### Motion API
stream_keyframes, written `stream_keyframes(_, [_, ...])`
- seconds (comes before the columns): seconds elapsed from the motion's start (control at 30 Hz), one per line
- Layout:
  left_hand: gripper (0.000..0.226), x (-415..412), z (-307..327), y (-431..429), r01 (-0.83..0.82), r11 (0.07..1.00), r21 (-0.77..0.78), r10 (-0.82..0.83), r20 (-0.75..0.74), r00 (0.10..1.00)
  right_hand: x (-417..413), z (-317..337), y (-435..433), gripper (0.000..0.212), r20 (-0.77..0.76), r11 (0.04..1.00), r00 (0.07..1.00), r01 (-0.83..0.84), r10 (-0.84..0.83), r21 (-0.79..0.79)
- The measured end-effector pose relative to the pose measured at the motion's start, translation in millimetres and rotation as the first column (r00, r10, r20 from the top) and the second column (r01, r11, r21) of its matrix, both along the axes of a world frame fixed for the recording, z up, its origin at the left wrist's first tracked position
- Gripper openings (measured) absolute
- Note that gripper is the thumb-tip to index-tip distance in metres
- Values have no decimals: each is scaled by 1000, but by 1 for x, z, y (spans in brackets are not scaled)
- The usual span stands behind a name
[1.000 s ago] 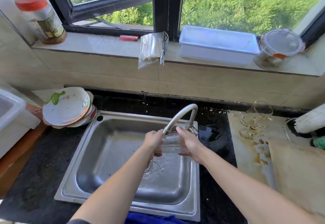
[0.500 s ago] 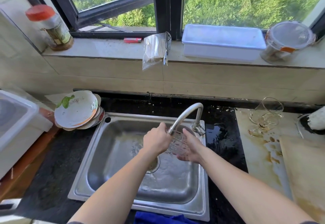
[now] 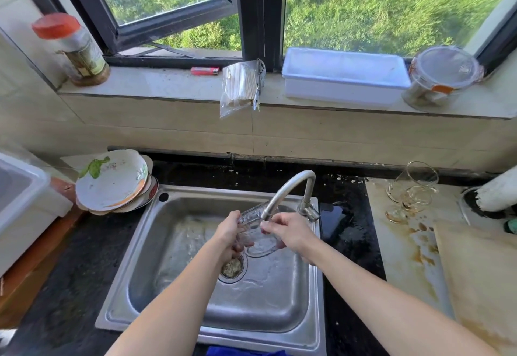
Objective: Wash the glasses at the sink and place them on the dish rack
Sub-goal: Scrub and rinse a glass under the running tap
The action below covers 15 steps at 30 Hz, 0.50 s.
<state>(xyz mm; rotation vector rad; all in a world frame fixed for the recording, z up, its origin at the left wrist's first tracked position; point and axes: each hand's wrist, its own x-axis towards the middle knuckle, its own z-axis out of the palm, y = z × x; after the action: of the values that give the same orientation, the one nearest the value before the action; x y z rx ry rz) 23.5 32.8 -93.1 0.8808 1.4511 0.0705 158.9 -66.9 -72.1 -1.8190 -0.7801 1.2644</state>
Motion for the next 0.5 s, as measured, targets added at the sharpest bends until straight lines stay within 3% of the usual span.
stream_keyframes(0.07, [55, 0, -5, 0, 16, 1000, -22, -14, 56, 998, -1, 6, 3, 14, -177, 992, 980, -102, 88, -72])
stream_keyframes(0.17, [55, 0, -10, 0, 7, 1000, -29, -1, 179, 984, -3, 11, 4, 16, -204, 990, 972, -127, 112, -65])
stream_keyframes(0.2, [50, 0, -11, 0, 7, 1000, -30, -1, 194, 981, -2, 12, 2, 15, -185, 988, 973, -146, 135, -45])
stream_keyframes(0.33, [44, -1, -12, 4, 71, 997, -30, -66, 154, 986, 3, 7, -7, 45, 24, 925, 925, -377, 379, -50])
stream_keyframes(0.43, [40, 3, -7, 7, 114, 993, -23, -109, 154, 982, 0, 3, -5, 48, 128, 874, 870, -453, 477, -176])
stream_keyframes(0.5, [38, 0, -3, 11, 138, 990, -22, -133, 146, 980, -5, 6, -3, 51, 142, 850, 841, -501, 523, -163])
